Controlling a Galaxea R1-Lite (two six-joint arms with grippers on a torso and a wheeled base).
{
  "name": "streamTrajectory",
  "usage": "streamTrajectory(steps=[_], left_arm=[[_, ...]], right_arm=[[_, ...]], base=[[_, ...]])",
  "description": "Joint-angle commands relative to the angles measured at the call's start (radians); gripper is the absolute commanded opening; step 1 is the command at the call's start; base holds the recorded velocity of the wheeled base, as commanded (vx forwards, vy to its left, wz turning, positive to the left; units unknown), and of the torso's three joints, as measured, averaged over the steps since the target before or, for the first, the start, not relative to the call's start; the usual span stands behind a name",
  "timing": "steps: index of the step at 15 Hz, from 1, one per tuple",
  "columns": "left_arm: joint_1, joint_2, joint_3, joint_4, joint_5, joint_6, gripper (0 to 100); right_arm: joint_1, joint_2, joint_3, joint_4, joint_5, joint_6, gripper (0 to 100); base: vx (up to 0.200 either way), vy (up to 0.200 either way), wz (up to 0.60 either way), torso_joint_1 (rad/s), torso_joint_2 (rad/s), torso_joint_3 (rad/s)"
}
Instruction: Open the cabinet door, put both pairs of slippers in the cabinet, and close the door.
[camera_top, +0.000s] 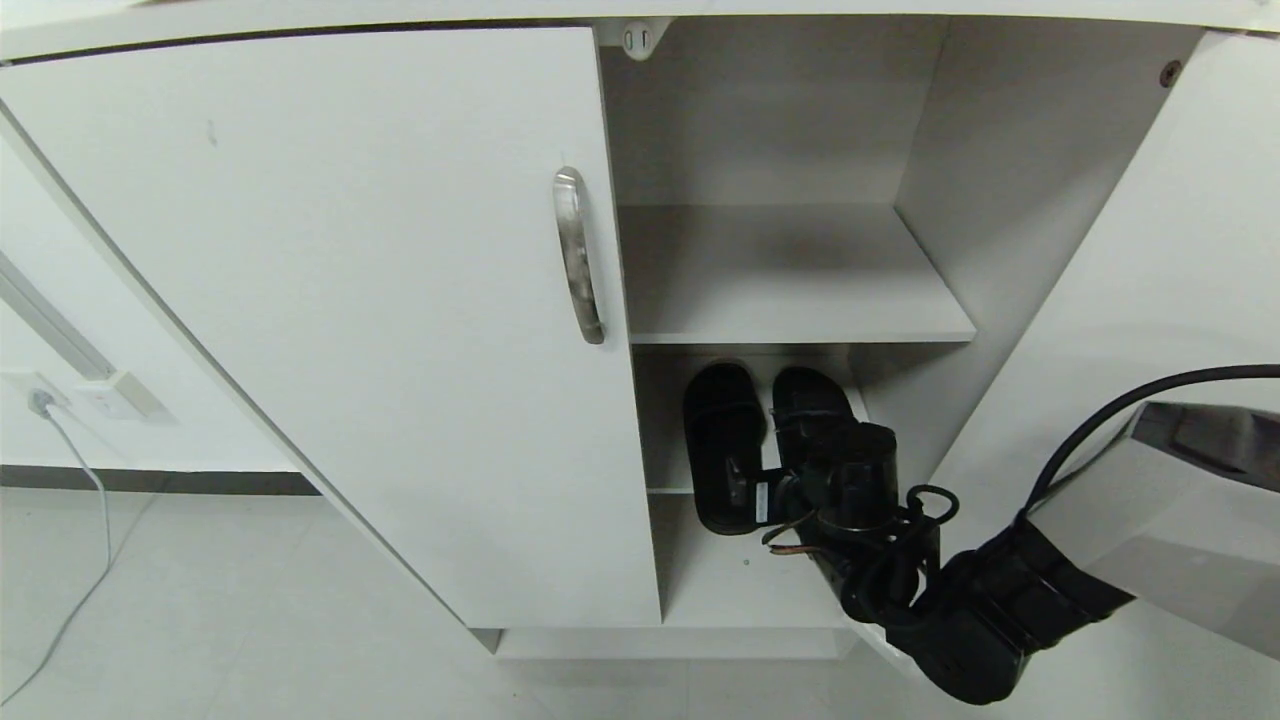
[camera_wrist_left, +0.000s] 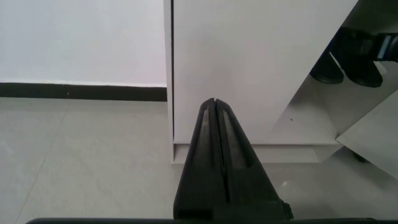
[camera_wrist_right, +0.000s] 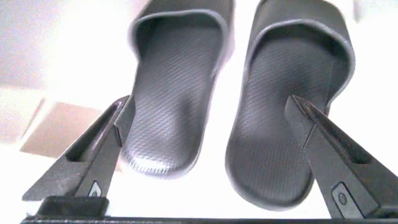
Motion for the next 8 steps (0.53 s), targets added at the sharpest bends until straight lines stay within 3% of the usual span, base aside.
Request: streamTrajectory(steps=[1,5,8], left_arm=[[0.000,0.001,0.000,0.000,0.000,-0.001,0],[0.000,0.000,0.000,0.000,0.000,-0.001,0],[0.000,0.001,0.000,0.000,0.000,-0.001,0]], right_arm=[[0.027,-0.049,0.045,-0.004,0.004,-0.006,100],[0.042,-0.049,0.053,-0.010,0.000,-0.003,100],[0.053,-0.044,0.061,-0.022,0.000,-0.005,100]], base=[[0.000,0.000,0.00,0.000,0.00,0.000],[0.000,0.000,0.00,0.000,0.00,0.000],[-0.200,0.000,0.00,0.004,0.00,0.002]])
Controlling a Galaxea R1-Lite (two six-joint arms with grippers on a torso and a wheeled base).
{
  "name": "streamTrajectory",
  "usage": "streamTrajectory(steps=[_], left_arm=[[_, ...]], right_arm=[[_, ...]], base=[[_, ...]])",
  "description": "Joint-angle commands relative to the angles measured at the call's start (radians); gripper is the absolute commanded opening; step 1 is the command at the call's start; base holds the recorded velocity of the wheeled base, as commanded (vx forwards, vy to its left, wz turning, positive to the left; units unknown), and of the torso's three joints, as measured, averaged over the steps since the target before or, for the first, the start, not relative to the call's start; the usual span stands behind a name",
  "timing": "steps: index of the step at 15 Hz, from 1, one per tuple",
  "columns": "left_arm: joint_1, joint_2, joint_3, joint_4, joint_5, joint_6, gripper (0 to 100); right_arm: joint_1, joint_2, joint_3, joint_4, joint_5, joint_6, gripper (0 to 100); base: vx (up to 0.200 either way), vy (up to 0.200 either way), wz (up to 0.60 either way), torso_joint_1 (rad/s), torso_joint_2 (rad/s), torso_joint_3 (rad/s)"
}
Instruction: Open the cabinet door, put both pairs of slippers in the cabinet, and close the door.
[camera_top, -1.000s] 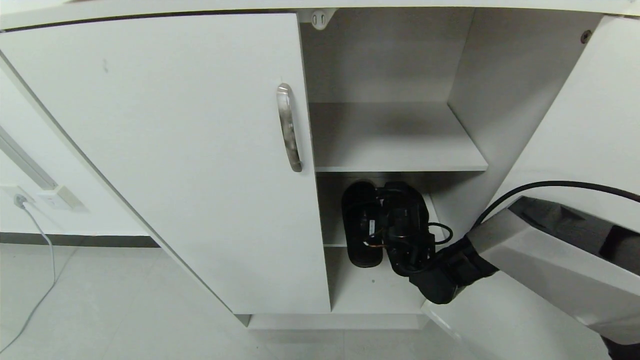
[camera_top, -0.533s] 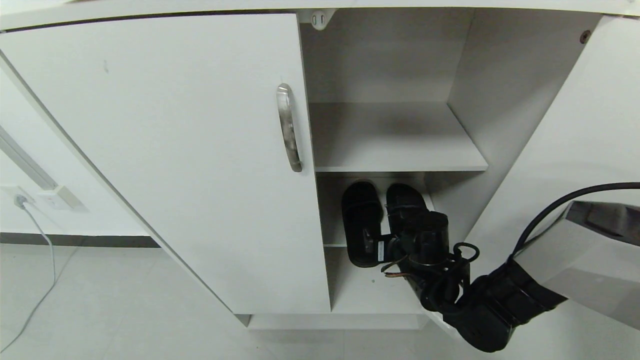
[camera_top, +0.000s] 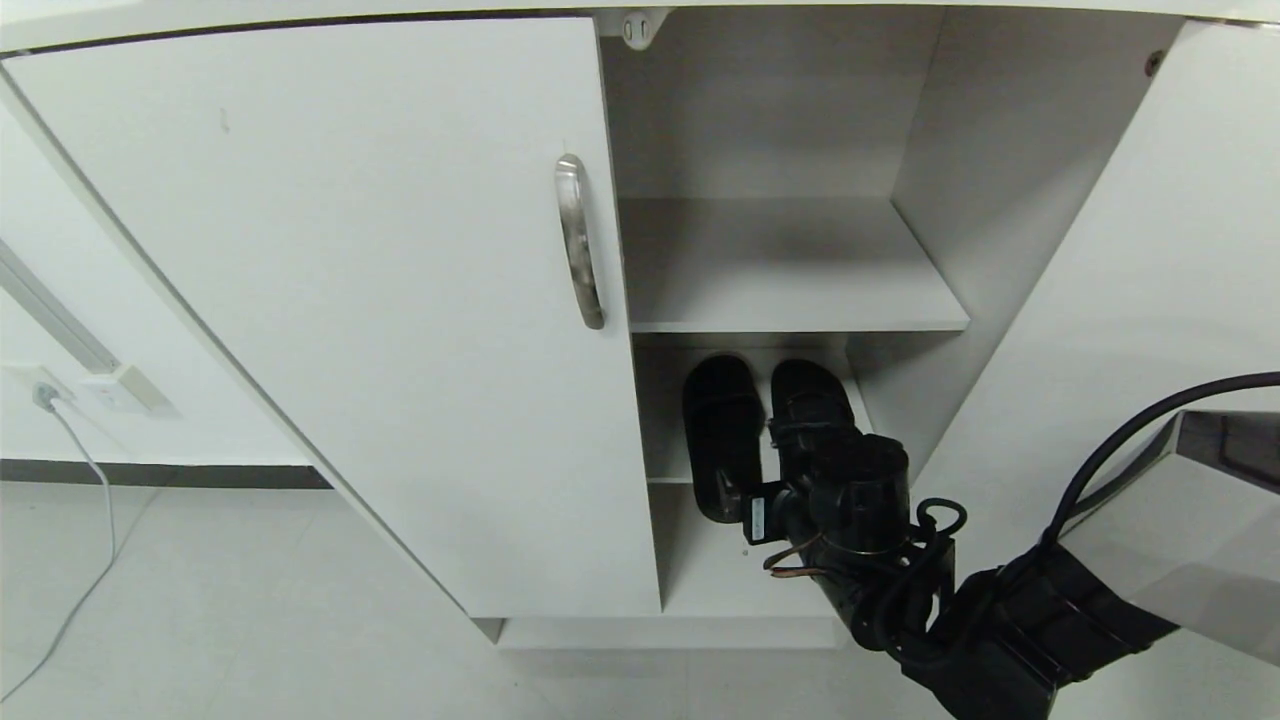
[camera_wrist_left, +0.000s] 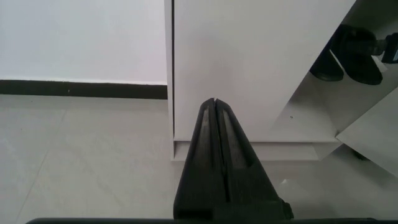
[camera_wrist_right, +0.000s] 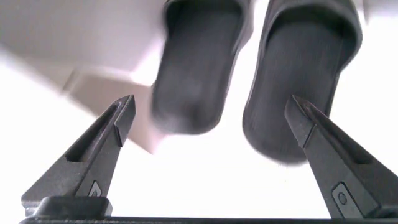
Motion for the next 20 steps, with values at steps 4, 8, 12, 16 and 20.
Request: streamTrajectory(steps=[4,8,12,16,20], left_arm=[[0.001,0.000,0.000,0.000,0.000,-0.002,0],[0.001,0.000,0.000,0.000,0.000,0.001,0],[-0.001,0.001,0.000,0.000,0.000,0.001,0],[0.001,0.000,0.000,0.000,0.000,0.000,0],[0.001,0.000,0.000,0.000,0.000,0.001,0]], right_arm=[[0.002,0.001,0.001,-0.001,0.000,-0.003,100],[0.002,-0.002,0.014,-0.003,-0.001,-0.003,100],[0.002,-0.004,0.020,-0.003,-0.001,-0.003,100],[0.002,0.000,0.020,-0.003,-0.001,-0.004,100],[0.002,0.001,0.023,-0.003,-0.001,-0.004,100]], base=[[-0.150,0.000,0.00,-0.001,0.00,0.003],[0.000,0.000,0.00,0.000,0.00,0.000],[0.000,0.000,0.00,0.000,0.00,0.000],[0.000,0.000,0.00,0.000,0.00,0.000],[0.000,0.000,0.00,0.001,0.00,0.032]])
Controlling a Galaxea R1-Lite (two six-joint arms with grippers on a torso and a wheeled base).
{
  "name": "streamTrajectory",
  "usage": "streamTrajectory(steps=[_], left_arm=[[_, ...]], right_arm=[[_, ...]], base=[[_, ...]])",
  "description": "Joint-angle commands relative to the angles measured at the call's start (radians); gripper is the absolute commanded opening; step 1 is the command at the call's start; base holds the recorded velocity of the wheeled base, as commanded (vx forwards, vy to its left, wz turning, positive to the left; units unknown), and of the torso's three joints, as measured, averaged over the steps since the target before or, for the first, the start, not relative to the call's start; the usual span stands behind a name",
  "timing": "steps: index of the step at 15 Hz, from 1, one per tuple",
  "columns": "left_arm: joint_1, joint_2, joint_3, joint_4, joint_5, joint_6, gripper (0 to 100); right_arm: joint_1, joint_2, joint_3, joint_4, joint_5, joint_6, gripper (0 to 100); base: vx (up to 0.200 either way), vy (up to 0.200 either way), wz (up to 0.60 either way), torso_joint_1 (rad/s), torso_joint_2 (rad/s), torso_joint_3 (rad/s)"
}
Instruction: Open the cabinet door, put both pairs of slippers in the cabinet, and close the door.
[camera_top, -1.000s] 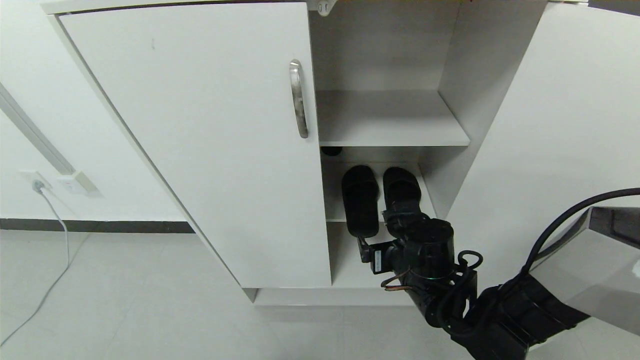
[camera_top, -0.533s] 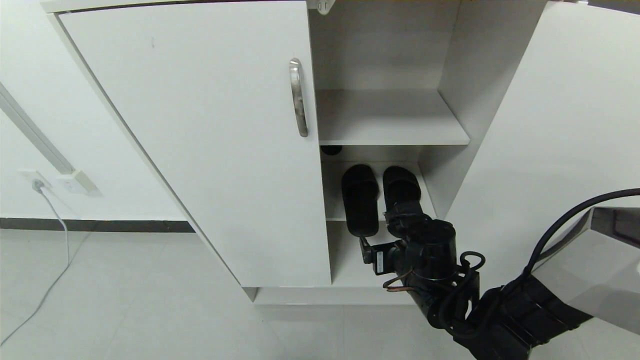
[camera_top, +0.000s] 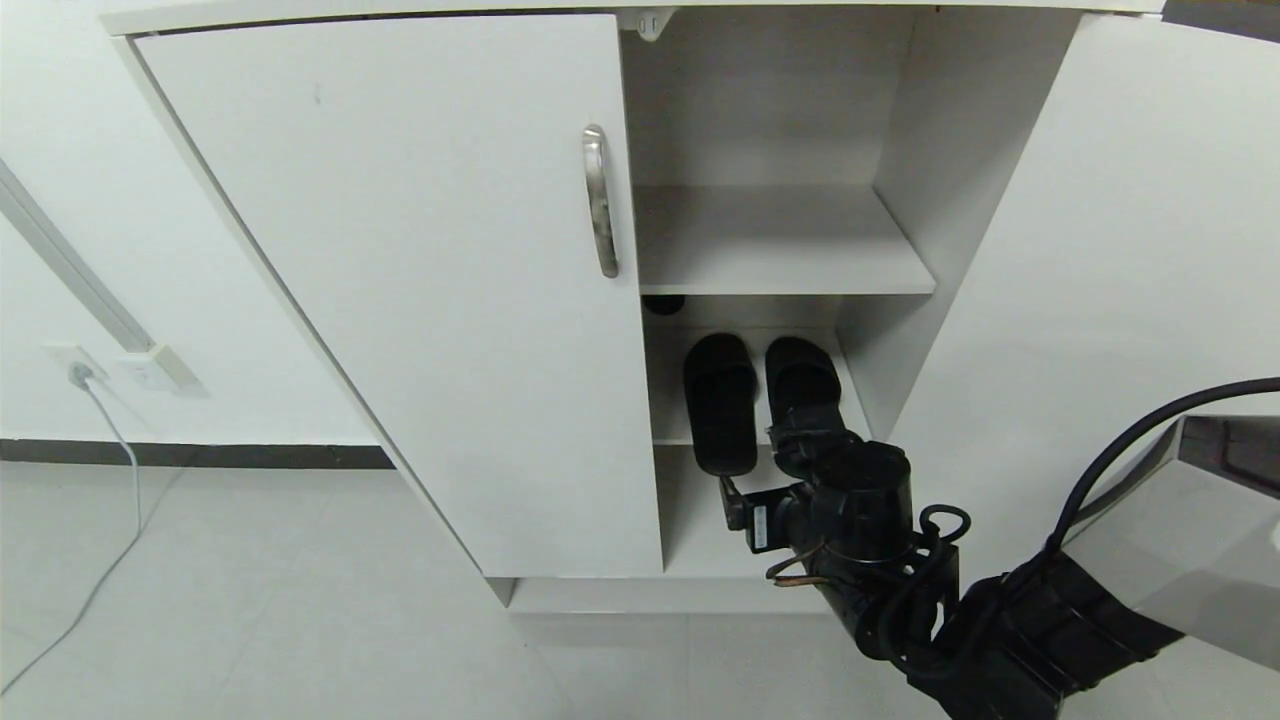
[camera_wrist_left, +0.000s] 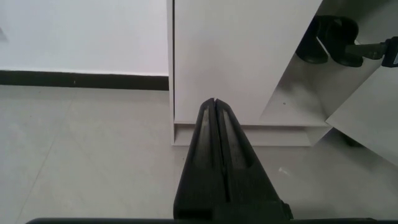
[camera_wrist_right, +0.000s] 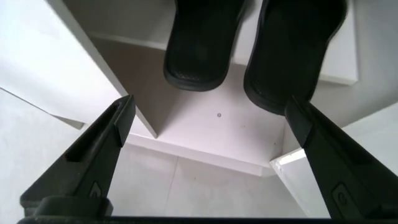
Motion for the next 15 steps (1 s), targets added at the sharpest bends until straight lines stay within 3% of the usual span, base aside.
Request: streamTrajectory(steps=[1,9,15], left_arm=[[0.000,0.000,0.000,0.000,0.000,0.001,0],[0.000,0.001,0.000,0.000,0.002,-0.002,0],[0.000,0.000,0.000,0.000,0.006,-0.004,0]], right_arm=[[0.001,0.004,0.001,0.000,0.000,0.000,100],[-0.002,0.001,0.024,-0.026,-0.001,-0.010,100],[-0.002,0.008,0.036,-0.057,0.000,-0.010,100]], base=[[0.000,0.000,0.00,0.002,0.00,0.168],[0.000,0.000,0.00,0.000,0.01,0.189],[0.000,0.000,0.00,0.000,0.00,0.015]])
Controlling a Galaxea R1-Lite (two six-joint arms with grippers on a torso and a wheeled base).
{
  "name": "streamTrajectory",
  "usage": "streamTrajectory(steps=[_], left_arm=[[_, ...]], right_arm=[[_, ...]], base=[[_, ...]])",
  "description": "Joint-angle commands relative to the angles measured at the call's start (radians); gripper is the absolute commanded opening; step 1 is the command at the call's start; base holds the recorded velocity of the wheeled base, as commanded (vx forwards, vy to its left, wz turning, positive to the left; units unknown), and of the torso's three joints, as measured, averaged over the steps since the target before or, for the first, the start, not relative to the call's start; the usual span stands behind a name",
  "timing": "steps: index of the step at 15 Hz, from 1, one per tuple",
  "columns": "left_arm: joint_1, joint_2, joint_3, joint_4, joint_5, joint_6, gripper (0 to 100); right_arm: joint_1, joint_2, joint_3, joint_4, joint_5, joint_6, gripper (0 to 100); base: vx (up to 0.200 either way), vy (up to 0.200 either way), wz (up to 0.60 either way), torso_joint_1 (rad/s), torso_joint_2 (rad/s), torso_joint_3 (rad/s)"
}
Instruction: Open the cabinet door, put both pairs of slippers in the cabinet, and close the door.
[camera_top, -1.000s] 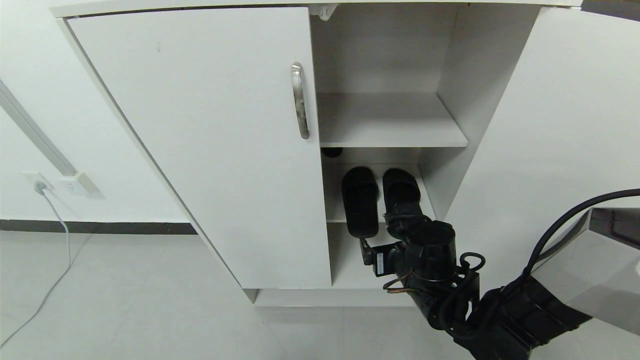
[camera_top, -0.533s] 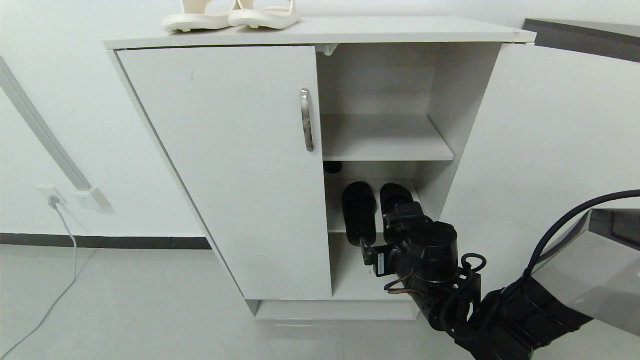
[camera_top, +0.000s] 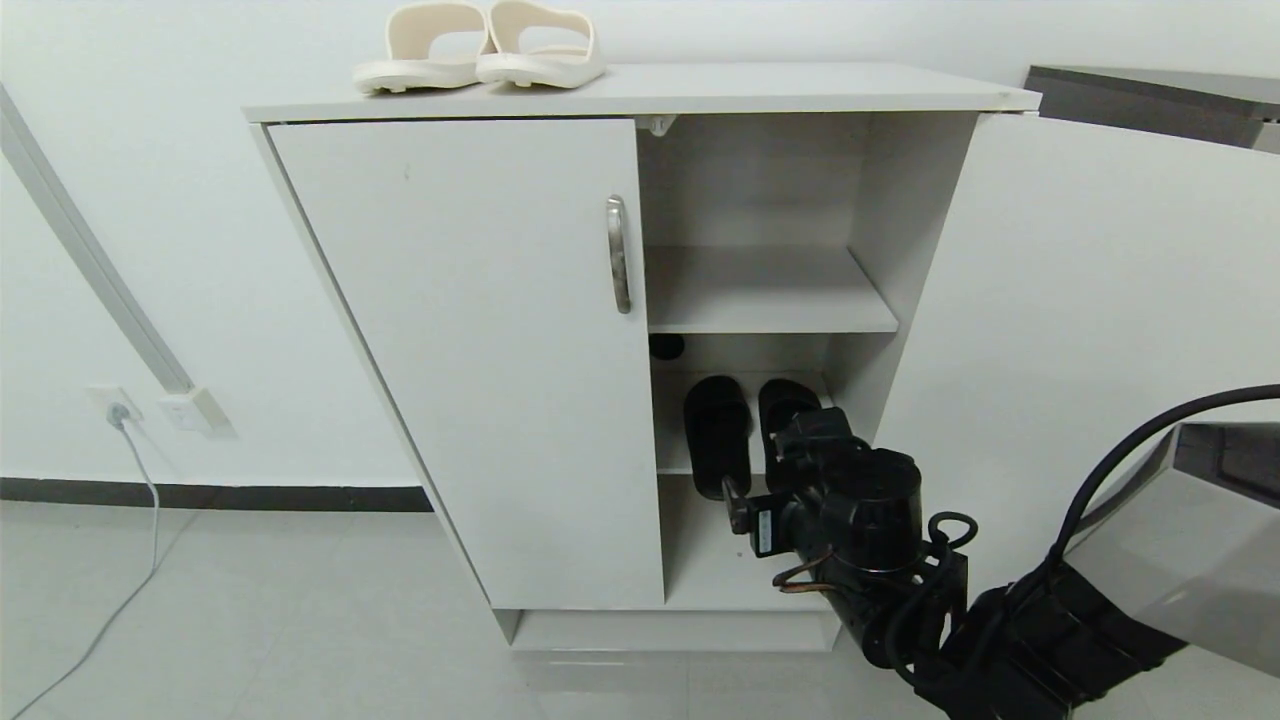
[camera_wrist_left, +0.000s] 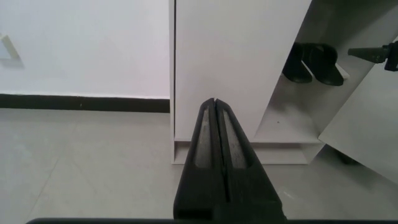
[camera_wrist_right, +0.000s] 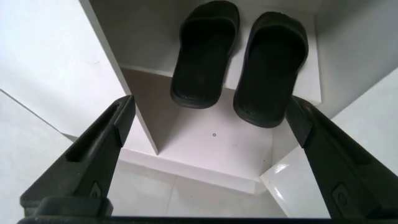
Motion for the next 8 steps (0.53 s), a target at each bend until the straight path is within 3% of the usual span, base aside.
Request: streamTrajectory(steps=[1,4,8], left_arm=[[-0.001,0.000,0.000,0.001,0.000,0.000,0],[0.000,0.000,0.000,-0.001,0.000,0.000,0],[0.000,0.001,0.000,0.001,0.000,0.000,0]], right_arm=[[0.002,0.007,0.010,-0.013,0.001,-0.005,100],[0.000,0.016,0.022,-0.044,0.001,-0.028,100],[0.000,0.019,0.023,-0.058,0.001,-0.028,100]], base=[[0.000,0.000,0.00,0.000,0.00,0.000],[0.000,0.000,0.00,0.000,0.00,0.000],[0.000,0.200,0.00,0.005,0.00,0.004]])
